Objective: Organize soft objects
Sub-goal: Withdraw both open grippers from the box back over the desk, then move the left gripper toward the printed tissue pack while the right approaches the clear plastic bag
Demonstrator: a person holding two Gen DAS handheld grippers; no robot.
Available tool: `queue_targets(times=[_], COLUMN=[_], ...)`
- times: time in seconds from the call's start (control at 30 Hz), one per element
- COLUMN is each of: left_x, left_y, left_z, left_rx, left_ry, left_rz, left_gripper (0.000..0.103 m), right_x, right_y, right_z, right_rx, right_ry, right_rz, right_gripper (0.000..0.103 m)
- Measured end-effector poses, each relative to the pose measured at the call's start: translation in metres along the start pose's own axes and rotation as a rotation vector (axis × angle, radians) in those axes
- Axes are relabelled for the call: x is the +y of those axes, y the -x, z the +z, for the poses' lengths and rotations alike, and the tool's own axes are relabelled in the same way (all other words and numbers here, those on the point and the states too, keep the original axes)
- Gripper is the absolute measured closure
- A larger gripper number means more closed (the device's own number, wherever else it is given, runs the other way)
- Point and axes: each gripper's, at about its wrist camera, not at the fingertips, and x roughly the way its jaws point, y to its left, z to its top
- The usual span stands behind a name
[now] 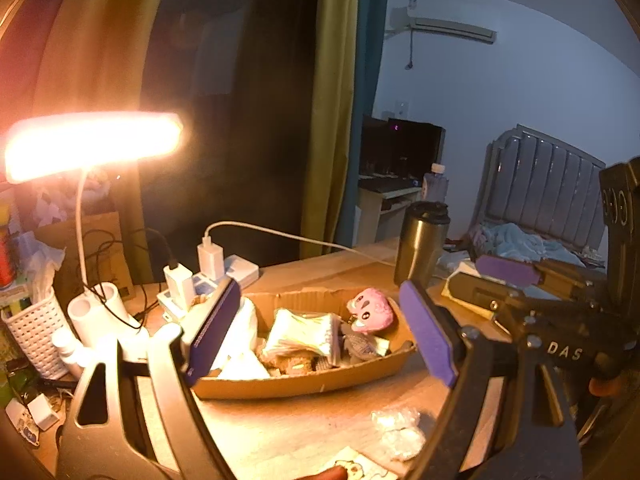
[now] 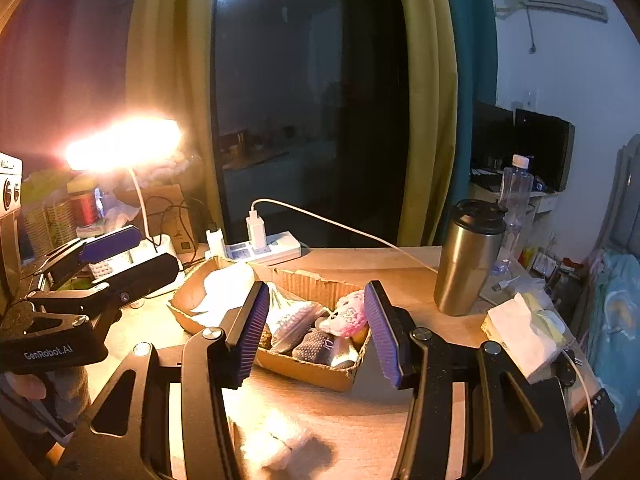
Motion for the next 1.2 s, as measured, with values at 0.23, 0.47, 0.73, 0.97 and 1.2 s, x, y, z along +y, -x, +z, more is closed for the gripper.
queue_targets(times=[0.23, 0.47, 0.73, 0.97, 1.2], left_x=[-0.001, -0.001, 0.004, 0.008, 0.017], left_y=[0.017, 0.032, 0.047, 0.054, 0.056], left_z=[-0.003, -0.008, -0.023, -0.044, -0.063], left_rx=[-0.013, -0.016, -0.011, 0.016, 0.037], left_ry=[0.003, 0.002, 0.02, 0.037, 0.075], left_rz=[-0.002, -0.001, 0.009, 0.021, 0.026], left_gripper=[0.02, 0.02, 0.02, 0.02, 0.014], right_x=[0.007, 0.011, 0.017, 0.027, 0.035], right_y=[0.016, 0.029, 0.037, 0.036, 0.025], right_z=[-0.003, -0.01, -0.022, -0.037, -0.056], right_rx=[-0.012, -0.016, -0.005, 0.024, 0.067], right_ry=[0.011, 0.005, 0.016, 0.017, 0.014], right_rz=[-0.01, -0.023, -0.026, -0.014, 0.002], right_gripper=[0.05, 0.05, 0.044, 0.041, 0.041])
